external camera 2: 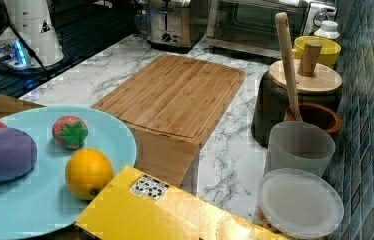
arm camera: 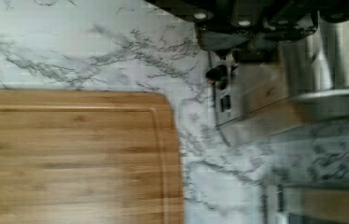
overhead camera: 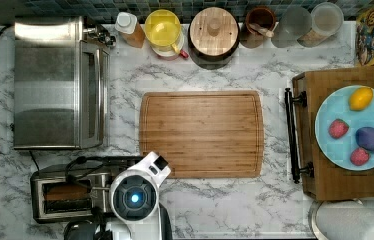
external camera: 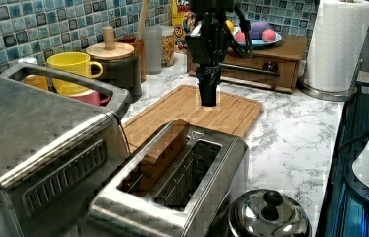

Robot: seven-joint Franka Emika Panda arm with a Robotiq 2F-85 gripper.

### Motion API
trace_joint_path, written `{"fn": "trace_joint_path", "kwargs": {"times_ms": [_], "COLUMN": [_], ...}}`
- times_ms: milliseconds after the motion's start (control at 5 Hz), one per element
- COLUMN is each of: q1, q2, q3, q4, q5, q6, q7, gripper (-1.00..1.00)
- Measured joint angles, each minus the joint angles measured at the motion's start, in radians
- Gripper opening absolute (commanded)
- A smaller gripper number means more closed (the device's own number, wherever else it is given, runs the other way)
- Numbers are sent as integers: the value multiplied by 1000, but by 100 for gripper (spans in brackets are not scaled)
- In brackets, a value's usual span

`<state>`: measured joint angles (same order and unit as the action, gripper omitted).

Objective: Turn on the toaster.

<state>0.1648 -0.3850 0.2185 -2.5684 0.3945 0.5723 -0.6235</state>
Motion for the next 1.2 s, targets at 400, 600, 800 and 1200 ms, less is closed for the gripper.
{"fn": "trace_joint_path", "kwargs": {"times_ms": [400,600,800,1200], "q1": [22,22,23,24], "q2": [23,66,98,64], "q3": [31,49,71,100], "q4": [4,6,-6,-27], "q5": [2,2,41,11], "q6": [2,2,31,56], "q7": [-18,-18,-18,-15], "gripper": [-100,-100,-100,-100]}}
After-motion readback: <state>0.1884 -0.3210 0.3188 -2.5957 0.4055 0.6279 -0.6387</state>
